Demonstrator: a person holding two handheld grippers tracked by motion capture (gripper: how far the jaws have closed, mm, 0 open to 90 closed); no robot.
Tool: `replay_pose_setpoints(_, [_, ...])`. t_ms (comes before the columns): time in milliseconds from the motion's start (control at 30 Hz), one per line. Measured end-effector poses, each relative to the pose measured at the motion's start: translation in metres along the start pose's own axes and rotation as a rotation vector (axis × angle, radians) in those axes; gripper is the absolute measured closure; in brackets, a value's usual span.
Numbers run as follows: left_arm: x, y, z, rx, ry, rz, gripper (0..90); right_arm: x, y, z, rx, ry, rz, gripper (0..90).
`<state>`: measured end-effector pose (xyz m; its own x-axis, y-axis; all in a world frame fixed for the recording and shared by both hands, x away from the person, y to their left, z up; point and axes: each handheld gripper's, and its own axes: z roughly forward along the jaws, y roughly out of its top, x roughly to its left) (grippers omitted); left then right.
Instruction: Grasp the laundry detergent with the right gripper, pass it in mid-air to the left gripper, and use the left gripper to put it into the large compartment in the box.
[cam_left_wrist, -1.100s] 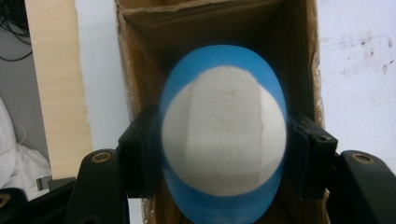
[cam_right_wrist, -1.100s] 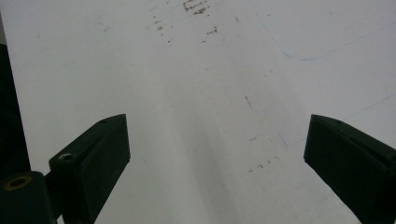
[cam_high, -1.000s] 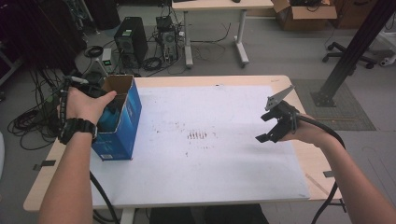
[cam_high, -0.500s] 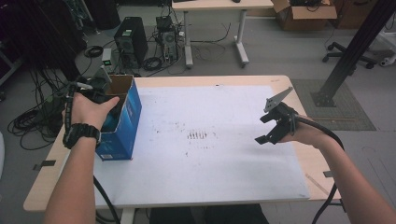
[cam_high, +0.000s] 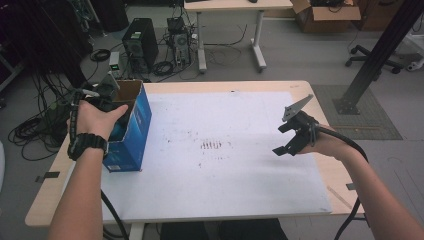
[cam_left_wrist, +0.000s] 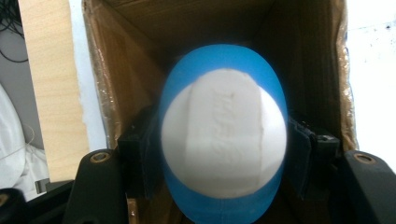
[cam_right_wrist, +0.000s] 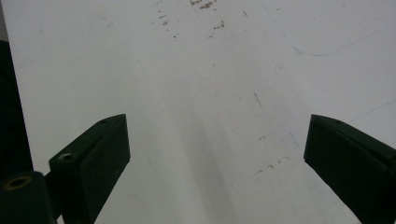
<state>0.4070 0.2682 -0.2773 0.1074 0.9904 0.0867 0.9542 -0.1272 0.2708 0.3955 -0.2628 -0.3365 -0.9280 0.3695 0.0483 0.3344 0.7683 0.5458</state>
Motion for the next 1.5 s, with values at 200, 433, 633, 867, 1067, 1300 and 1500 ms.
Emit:
replay_pose_setpoints(200, [-0.001,0.0,0.0,0.012,0.0,0.006,35.0,0.001,0.0,0.0,0.002,-0.001,0.003,6.7])
replay_pose_setpoints(433, [-0.002,-0.001,-0.01,-0.003,-0.007,0.015,32.1,0.002,0.0,-0.002,0.0,-0.001,0.0,6.7])
replay_pose_setpoints(633, [-0.006,0.0,-0.027,-0.011,0.004,0.044,29.8,0.003,0.003,-0.002,0.001,0.003,-0.006,6.7])
replay_pose_setpoints(867, [-0.018,0.003,-0.059,-0.043,0.022,0.117,24.3,0.006,0.008,-0.003,0.002,0.004,-0.016,6.7])
replay_pose_setpoints(1067, [-0.041,0.01,-0.075,-0.08,-0.044,0.188,21.3,0.006,0.014,-0.004,0.003,0.003,-0.021,6.7])
replay_pose_setpoints(1300, [-0.072,0.015,-0.066,-0.072,-0.082,0.284,16.9,0.005,0.018,-0.002,0.005,0.011,-0.027,6.5])
replay_pose_setpoints(1500, [-0.1,0.019,-0.057,-0.068,-0.106,0.357,12.9,0.004,0.02,-0.002,0.0,0.019,-0.022,5.5])
